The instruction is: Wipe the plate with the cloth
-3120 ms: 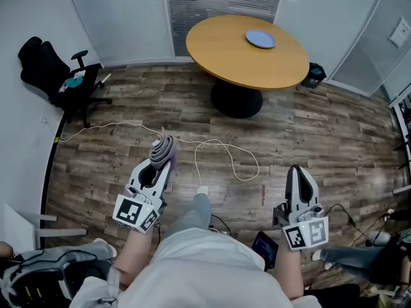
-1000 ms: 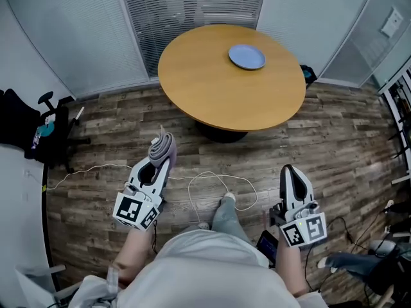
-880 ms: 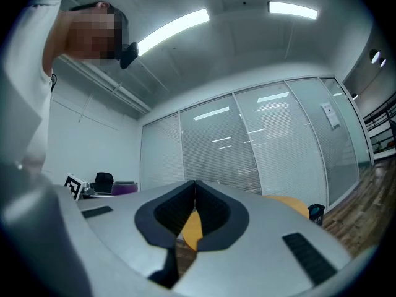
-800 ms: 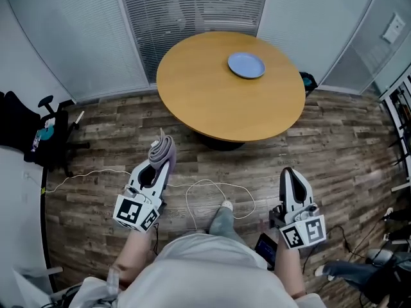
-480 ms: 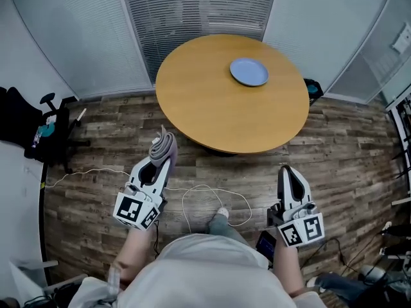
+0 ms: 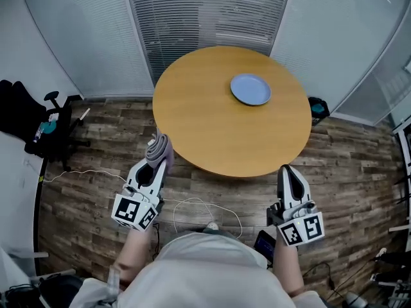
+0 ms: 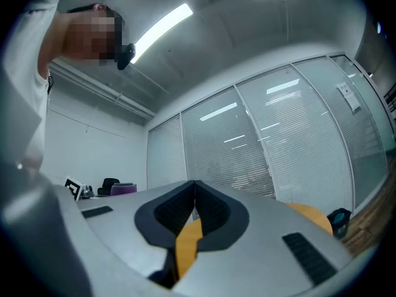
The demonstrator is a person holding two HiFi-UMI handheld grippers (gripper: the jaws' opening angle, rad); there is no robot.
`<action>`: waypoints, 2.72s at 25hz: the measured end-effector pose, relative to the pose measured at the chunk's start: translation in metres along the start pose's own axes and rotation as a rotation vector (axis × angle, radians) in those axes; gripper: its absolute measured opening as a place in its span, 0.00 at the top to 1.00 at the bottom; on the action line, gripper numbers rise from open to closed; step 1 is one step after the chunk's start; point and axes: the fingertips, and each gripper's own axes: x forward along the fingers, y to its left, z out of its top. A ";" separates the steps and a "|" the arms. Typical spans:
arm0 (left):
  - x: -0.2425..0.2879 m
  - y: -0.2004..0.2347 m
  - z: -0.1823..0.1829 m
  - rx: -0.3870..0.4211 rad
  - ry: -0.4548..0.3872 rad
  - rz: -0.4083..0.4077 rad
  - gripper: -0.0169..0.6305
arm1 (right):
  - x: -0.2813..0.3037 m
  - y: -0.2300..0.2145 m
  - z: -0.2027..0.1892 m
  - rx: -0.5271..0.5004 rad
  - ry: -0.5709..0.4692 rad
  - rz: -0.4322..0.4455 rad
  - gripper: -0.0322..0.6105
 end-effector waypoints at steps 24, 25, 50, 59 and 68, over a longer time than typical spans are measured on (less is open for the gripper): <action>0.136 -0.028 -0.010 0.022 0.053 -0.036 0.86 | 0.045 -0.117 -0.011 0.051 0.036 -0.013 0.92; 0.143 -0.026 -0.011 0.023 0.053 -0.038 0.86 | 0.050 -0.120 -0.011 0.047 0.034 -0.013 0.92; 0.324 0.060 -0.025 -0.021 -0.022 -0.045 0.86 | 0.226 -0.203 -0.031 -0.022 0.079 0.053 0.92; 0.334 0.065 -0.026 -0.031 -0.007 -0.019 0.86 | 0.247 -0.228 -0.035 0.001 0.095 0.043 0.92; 0.350 0.047 -0.033 -0.045 0.012 0.045 0.86 | 0.258 -0.262 -0.035 0.028 0.113 0.094 0.92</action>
